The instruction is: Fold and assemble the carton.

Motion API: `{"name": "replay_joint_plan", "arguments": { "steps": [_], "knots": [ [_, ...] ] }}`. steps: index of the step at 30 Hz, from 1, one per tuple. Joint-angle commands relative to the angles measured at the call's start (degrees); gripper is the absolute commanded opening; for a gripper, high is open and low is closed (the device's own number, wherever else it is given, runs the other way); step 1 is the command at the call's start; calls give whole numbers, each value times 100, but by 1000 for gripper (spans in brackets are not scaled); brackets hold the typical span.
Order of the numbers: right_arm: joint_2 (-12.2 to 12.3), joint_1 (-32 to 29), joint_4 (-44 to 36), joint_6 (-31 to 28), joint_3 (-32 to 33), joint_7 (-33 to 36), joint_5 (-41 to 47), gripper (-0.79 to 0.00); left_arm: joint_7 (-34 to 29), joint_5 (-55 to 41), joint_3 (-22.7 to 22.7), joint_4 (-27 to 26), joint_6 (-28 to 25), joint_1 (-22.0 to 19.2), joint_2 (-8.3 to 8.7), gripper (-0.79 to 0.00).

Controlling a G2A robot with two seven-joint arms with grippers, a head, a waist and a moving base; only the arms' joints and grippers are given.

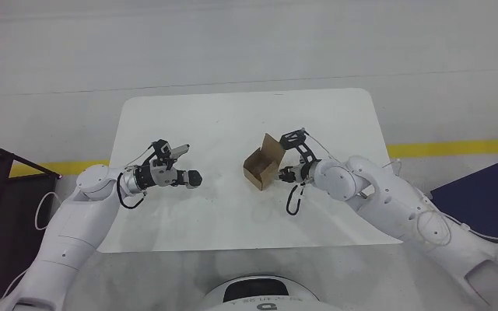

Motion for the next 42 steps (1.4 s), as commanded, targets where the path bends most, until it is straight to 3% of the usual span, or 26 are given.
{"name": "replay_joint_plan", "arguments": {
  "steps": [1,2,6,7,8,10,20,21,25,27,29,31,42],
  "knots": [
    [-29,-58,16,6,92,-153,283,0,0,0,0,0,0,0,0,0],
    [-41,-110,29,-36,163,-248,509,0,0,0,0,0,0,0,0,0],
    [-72,-310,81,-21,329,-474,958,-197,0,0,0,0,0,0,0,0],
    [-87,-346,71,5,342,-484,1053,-252,0,0,0,0,0,0,0,0],
    [-104,-371,79,50,353,-522,1114,-394,0,0,0,0,0,0,0,0],
    [-150,-408,80,131,350,-607,1231,-465,0,0,0,0,0,0,0,0],
    [-373,-186,129,569,155,-338,978,-489,0,0,0,0,0,0,0,0],
    [-387,-166,109,585,151,-249,981,-354,0,0,0,0,0,0,0,0],
    [-433,-70,21,636,104,67,811,-459,0,0,0,0,0,0,0,0],
    [-452,-37,-8,685,83,201,712,-548,0,0,0,0,0,0,0,0],
    [-465,11,-33,719,46,446,581,-708,0,0,0,0,0,0,0,0],
    [-480,69,-76,785,16,664,455,-763,0,0,0,0,0,0,0,0],
    [-569,283,-269,766,-57,1326,-79,-785,0,0,0,0,0,0,0,0]
  ]
}}
